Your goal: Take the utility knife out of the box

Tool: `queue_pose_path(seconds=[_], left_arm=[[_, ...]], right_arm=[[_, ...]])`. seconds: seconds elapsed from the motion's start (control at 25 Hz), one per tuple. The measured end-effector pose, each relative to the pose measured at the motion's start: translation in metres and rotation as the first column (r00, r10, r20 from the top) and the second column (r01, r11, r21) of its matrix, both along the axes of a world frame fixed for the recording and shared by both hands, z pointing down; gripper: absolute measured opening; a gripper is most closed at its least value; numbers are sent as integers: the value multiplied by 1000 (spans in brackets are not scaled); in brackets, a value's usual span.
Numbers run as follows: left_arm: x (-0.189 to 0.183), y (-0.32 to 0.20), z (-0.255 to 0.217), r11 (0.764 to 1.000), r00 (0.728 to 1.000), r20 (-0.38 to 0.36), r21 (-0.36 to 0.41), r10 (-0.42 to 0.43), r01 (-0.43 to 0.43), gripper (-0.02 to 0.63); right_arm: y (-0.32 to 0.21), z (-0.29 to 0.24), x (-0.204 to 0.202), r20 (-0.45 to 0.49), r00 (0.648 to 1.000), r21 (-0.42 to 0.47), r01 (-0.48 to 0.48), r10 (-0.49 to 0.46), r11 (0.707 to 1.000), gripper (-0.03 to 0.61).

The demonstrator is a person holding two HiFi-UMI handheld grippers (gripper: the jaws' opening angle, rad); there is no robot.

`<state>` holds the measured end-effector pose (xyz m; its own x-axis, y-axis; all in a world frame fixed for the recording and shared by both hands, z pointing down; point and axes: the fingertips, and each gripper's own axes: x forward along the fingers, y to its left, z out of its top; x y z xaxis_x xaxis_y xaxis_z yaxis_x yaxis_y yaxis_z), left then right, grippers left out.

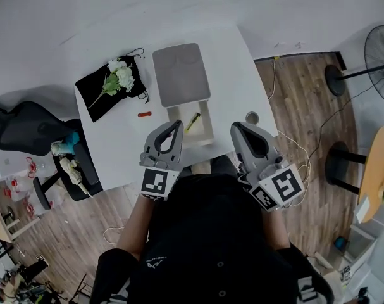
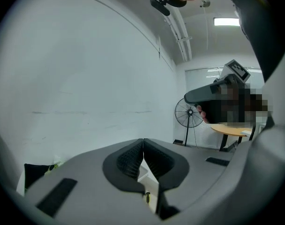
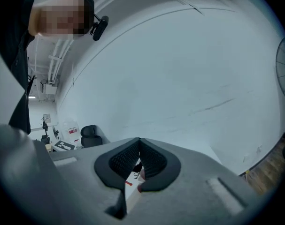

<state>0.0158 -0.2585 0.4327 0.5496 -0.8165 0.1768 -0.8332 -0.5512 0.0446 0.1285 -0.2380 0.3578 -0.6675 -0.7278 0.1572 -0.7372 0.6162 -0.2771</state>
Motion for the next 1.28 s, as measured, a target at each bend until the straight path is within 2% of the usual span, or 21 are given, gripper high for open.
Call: queue_pose_path(seconds=[0.24, 0.52, 0.72, 1.0, 1.16, 1.28], left_arm=[[5, -7, 39, 995, 998, 55, -97, -26, 31, 6], [21, -16, 87, 981, 996, 92, -192, 13, 5, 6], [33, -20, 128, 956, 991, 117, -291, 68, -31, 6], [36, -24, 175, 929, 978, 185, -370, 102, -27, 6], [45, -22, 197, 895, 965, 210, -443, 158, -50, 6], [49, -22, 208, 879, 954, 236, -474, 185, -54, 6]], right_arm=[[-17, 1, 4, -13, 999, 1, 39, -39, 999, 5], [-28, 3, 14, -34, 999, -3, 34, -34, 999, 5], [-32, 6, 20, -55, 998, -12, 19, -20, 1000, 5], [-37, 12, 19, -79, 997, -22, 14, -16, 1000, 5], [-37, 17, 23, -84, 996, -32, 4, -6, 999, 5], [-39, 20, 27, -86, 996, -37, -11, 7, 999, 6]])
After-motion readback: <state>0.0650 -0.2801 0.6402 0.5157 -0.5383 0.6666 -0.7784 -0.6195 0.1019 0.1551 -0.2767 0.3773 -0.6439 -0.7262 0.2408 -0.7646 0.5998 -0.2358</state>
